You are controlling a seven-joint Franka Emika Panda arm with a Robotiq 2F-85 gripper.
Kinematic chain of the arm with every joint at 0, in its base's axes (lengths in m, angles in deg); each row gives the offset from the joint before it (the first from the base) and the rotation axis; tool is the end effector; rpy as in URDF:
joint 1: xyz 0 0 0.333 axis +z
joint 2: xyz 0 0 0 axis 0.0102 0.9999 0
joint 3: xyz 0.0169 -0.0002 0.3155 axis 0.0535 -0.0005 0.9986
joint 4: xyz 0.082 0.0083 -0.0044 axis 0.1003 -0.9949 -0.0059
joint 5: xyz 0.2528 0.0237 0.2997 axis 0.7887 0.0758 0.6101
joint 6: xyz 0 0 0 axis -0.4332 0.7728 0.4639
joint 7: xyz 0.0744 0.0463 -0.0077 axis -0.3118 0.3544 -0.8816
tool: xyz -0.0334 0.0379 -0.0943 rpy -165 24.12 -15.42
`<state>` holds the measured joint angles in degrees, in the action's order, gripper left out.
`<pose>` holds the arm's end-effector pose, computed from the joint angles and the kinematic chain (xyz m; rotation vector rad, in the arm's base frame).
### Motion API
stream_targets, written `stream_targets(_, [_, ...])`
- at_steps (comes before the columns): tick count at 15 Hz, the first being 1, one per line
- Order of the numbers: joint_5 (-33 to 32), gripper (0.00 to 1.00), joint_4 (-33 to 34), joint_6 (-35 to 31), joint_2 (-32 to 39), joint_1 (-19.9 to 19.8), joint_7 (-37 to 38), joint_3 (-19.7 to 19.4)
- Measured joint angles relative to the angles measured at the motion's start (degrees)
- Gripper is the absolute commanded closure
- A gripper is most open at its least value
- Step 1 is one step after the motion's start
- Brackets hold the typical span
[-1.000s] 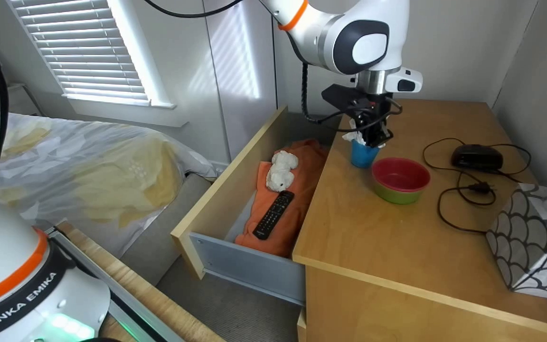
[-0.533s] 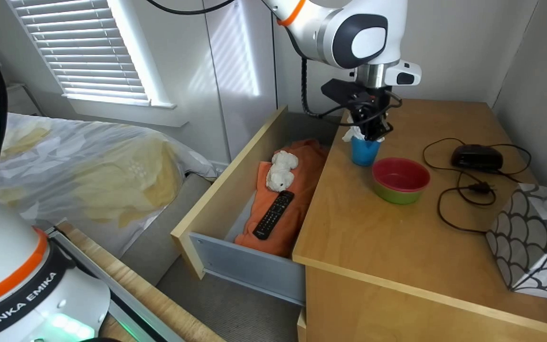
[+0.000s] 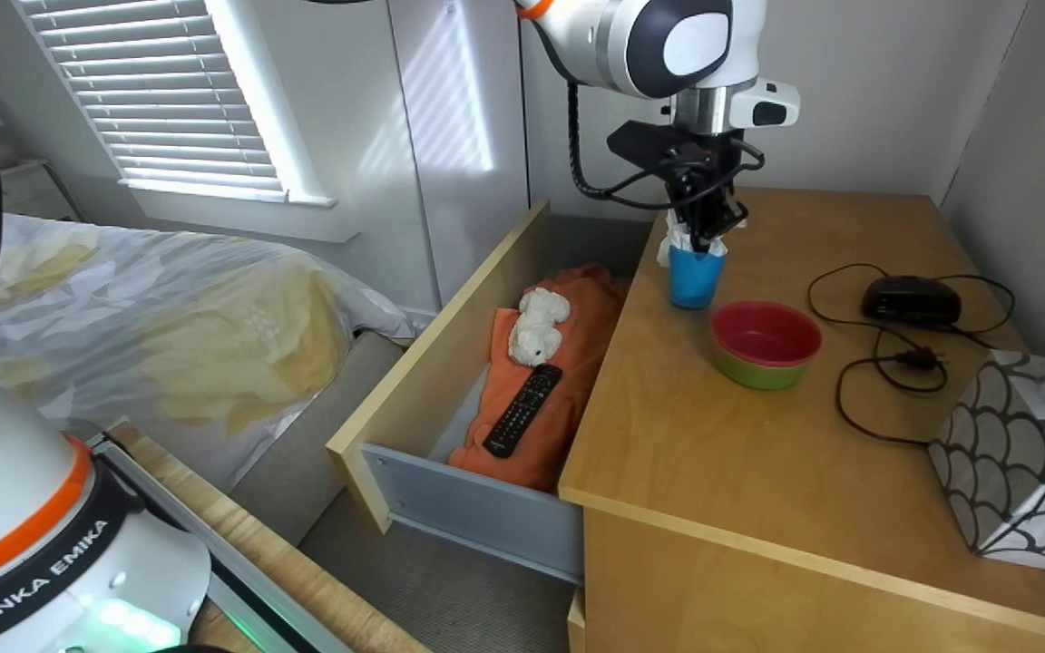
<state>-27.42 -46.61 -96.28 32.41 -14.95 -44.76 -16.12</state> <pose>0.6317 -0.2819 0.2574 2.9896 -0.8947 0.1698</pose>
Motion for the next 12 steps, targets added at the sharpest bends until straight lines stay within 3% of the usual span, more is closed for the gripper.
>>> stream_targets(10, [0.02,1.0,-2.06,0.01,-4.08,-0.09,-0.06,0.1])
stream_targets(11, [0.02,0.74,-2.36,0.01,-4.37,-0.09,-0.06,0.18])
stream_targets(12, [0.02,0.74,-2.56,0.01,-4.57,-0.07,-0.06,0.24])
